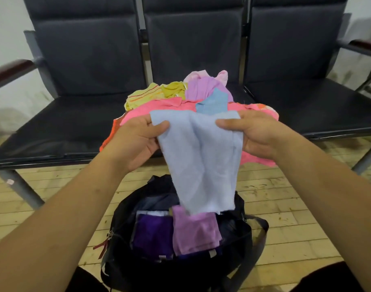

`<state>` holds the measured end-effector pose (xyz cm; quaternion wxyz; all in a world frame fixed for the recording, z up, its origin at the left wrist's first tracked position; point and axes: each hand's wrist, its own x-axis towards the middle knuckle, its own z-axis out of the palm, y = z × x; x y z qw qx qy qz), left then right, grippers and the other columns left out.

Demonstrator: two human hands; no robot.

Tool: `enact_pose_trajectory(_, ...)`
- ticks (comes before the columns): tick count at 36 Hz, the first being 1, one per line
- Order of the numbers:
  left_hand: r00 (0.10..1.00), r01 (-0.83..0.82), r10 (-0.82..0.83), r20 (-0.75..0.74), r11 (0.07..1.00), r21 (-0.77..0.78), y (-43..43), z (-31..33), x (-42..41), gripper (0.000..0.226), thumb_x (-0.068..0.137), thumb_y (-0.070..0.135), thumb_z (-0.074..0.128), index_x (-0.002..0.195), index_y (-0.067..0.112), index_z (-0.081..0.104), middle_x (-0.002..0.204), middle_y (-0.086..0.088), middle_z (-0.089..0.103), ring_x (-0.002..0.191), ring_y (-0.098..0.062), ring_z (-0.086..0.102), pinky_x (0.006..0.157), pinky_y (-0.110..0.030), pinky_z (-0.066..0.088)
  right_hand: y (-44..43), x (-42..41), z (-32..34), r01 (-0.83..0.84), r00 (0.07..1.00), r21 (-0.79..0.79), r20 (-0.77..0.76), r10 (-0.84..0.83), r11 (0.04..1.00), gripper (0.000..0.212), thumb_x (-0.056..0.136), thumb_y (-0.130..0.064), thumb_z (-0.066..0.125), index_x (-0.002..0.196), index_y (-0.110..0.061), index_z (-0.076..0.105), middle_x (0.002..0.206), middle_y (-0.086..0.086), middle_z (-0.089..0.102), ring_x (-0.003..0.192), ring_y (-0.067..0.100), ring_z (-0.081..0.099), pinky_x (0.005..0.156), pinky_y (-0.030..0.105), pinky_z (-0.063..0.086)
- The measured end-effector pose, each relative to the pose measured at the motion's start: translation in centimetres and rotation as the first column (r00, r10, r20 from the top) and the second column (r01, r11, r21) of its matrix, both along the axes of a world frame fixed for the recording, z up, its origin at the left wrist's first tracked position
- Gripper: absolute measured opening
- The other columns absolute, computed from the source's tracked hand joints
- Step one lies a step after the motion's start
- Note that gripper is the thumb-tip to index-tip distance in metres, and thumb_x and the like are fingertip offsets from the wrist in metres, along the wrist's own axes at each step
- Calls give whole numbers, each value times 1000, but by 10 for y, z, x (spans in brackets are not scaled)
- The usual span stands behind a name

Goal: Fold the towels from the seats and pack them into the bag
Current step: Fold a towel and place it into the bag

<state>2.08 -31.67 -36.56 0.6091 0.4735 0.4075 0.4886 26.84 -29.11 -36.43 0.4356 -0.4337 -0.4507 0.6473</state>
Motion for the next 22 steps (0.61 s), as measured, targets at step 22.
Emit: enact_pose_trajectory(22, 799, -216, 348, -490, 927, 306, -1, 1, -16, 26, 94, 27, 65, 118, 23, 72, 102, 15, 75, 99, -6, 70, 95, -31, 54, 2, -7, -1, 182, 977, 204, 72, -200, 962, 20, 92, 0, 66, 111, 2, 69, 111, 16, 74, 102, 27, 73, 90, 39, 60)
